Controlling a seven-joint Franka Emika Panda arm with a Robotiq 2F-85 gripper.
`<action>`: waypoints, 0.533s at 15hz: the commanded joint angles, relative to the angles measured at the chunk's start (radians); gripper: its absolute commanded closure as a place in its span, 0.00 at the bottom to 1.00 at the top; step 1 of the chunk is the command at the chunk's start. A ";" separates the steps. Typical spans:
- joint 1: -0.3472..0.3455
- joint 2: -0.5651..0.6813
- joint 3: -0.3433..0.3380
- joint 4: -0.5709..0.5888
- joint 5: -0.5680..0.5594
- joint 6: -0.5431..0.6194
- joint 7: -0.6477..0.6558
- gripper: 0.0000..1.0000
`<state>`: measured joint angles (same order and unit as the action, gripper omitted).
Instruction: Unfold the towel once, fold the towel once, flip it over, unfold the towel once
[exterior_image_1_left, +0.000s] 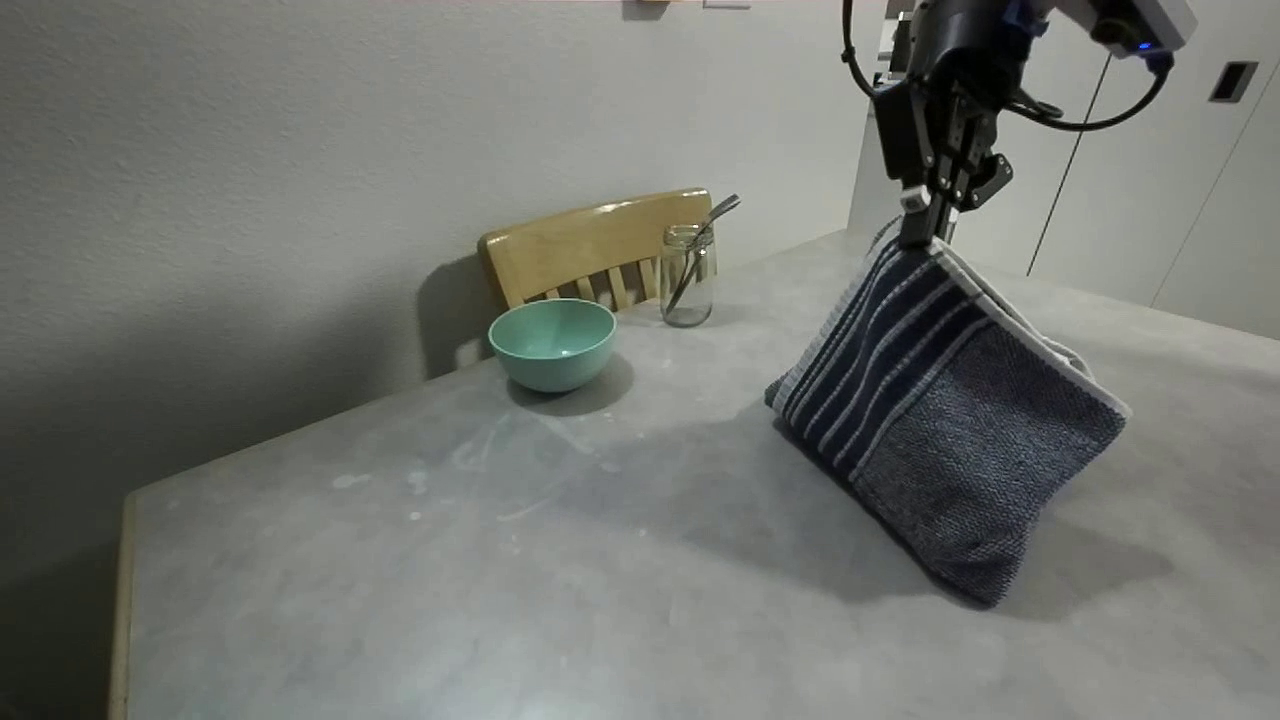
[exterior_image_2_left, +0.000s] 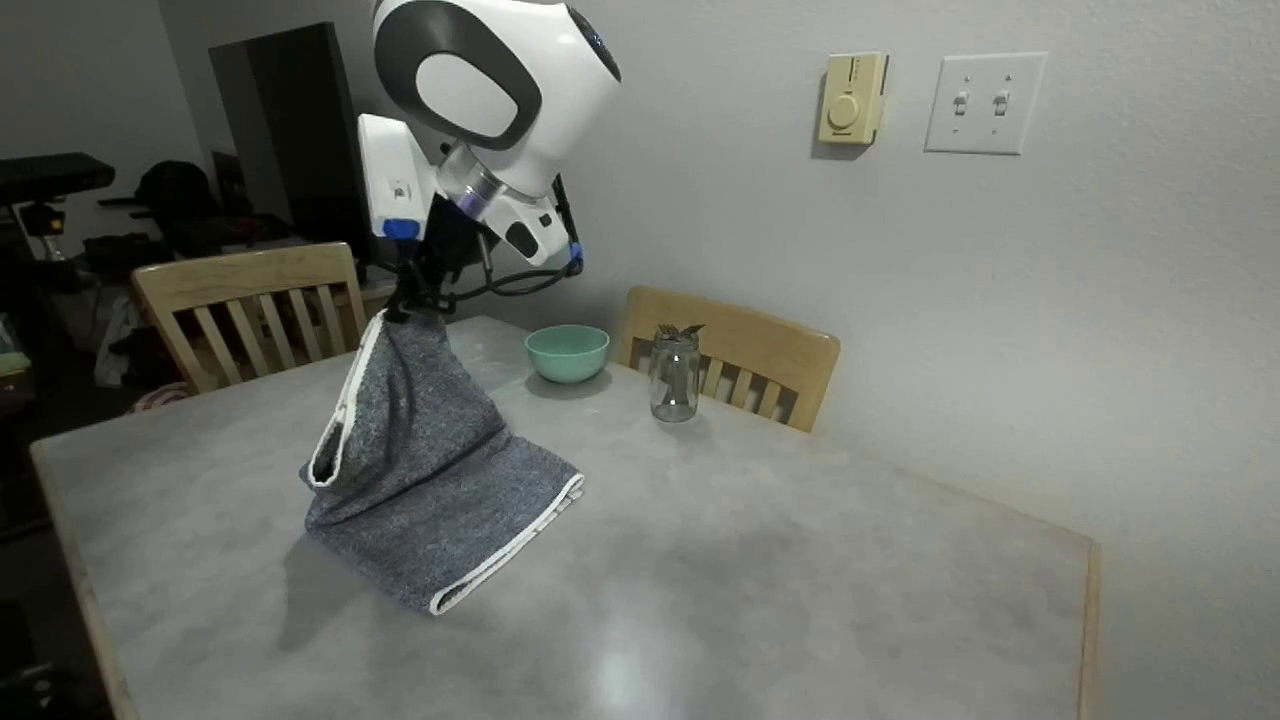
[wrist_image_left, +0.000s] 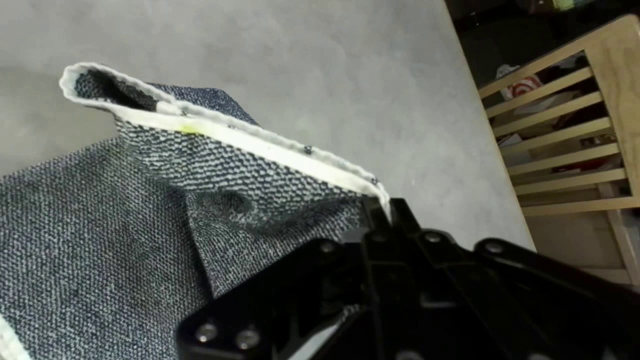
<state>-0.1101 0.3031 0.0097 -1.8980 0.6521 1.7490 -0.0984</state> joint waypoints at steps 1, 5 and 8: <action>0.005 0.042 -0.003 0.041 0.072 -0.018 0.013 0.98; 0.031 0.122 0.007 0.126 0.102 -0.022 0.052 0.98; 0.067 0.215 0.016 0.224 0.063 -0.024 0.106 0.98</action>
<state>-0.0703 0.4183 0.0191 -1.7901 0.7363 1.7498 -0.0477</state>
